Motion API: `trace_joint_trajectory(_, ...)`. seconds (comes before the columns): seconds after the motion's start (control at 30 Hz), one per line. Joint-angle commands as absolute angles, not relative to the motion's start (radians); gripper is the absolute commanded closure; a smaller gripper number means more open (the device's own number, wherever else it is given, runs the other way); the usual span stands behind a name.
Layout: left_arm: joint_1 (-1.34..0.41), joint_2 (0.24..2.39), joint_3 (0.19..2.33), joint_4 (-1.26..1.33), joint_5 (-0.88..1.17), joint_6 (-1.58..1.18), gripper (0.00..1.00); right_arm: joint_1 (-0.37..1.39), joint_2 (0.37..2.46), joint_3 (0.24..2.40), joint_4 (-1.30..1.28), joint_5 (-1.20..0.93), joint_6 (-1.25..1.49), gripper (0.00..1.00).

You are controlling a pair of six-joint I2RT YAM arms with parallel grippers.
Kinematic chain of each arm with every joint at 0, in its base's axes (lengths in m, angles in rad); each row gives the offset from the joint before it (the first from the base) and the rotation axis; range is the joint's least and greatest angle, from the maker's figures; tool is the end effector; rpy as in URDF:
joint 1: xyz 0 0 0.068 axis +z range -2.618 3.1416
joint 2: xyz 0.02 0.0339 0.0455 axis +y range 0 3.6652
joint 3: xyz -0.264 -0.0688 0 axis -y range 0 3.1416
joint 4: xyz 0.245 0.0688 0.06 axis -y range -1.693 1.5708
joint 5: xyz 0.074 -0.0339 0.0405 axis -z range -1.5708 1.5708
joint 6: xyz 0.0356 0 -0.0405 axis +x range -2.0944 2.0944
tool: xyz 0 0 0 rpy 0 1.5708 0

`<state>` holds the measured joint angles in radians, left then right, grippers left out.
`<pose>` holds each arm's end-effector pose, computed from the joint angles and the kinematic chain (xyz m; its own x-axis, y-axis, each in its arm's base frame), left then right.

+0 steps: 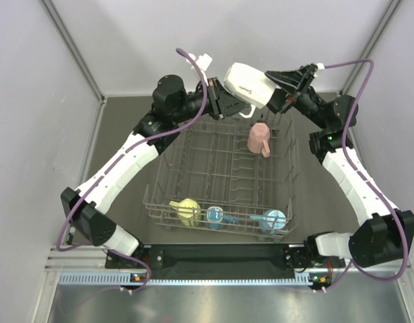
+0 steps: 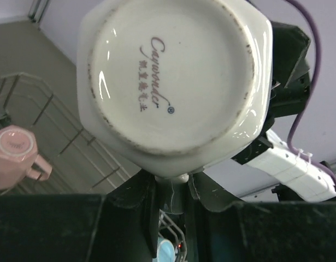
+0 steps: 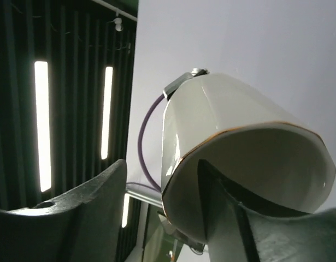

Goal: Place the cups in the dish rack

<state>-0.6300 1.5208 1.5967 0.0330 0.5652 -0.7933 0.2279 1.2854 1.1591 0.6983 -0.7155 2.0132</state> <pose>0.2716 -0.2216 0.4669 -0.5996 -0.3077 -0.7388 0.7134 0.2130 -0.6676 0.2685 0.0863 0.4501 -0.8654 0.4995 0.0391 -0.1735 -0.3719 0.9119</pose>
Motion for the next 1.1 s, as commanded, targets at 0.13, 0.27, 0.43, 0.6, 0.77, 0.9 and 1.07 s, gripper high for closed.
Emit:
trace_joint_trajectory(0.13, -0.632, 1.445, 1.727, -0.199, 0.309, -0.614, 1.00, 0.121, 1.174, 1.157, 0.300, -0.882, 1.772, 0.29)
trace_joint_trajectory(0.27, -0.630, 1.431, 1.730, -0.278, 0.213, -0.549, 1.00, 0.008, 1.117, 1.143, 0.086, -0.929, 1.620, 0.20)
trace_joint_trajectory(0.43, -0.632, 1.450, 1.727, -0.373, 0.085, -0.482, 1.00, -0.037, 1.075, 1.141, -0.125, -0.922, 1.461, 0.17)
trace_joint_trajectory(0.6, -0.632, 1.474, 1.672, -0.399, 0.009, -0.419, 1.00, -0.037, 1.065, 1.231, -0.391, -0.901, 1.211, 0.16)
trace_joint_trajectory(0.77, -0.632, 1.494, 1.592, -0.367, -0.126, -0.407, 1.00, -0.037, 1.077, 1.354, -0.676, -0.854, 1.002, 0.16)
trace_joint_trajectory(0.9, -0.632, 1.540, 1.560, -0.341, -0.169, -0.365, 1.00, -0.037, 1.075, 1.397, -0.767, -0.845, 0.908, 0.15)
trace_joint_trajectory(1.07, -0.632, 1.615, 1.562, -0.322, -0.199, -0.302, 1.00, -0.038, 1.078, 1.437, -0.822, -0.865, 0.850, 0.15)
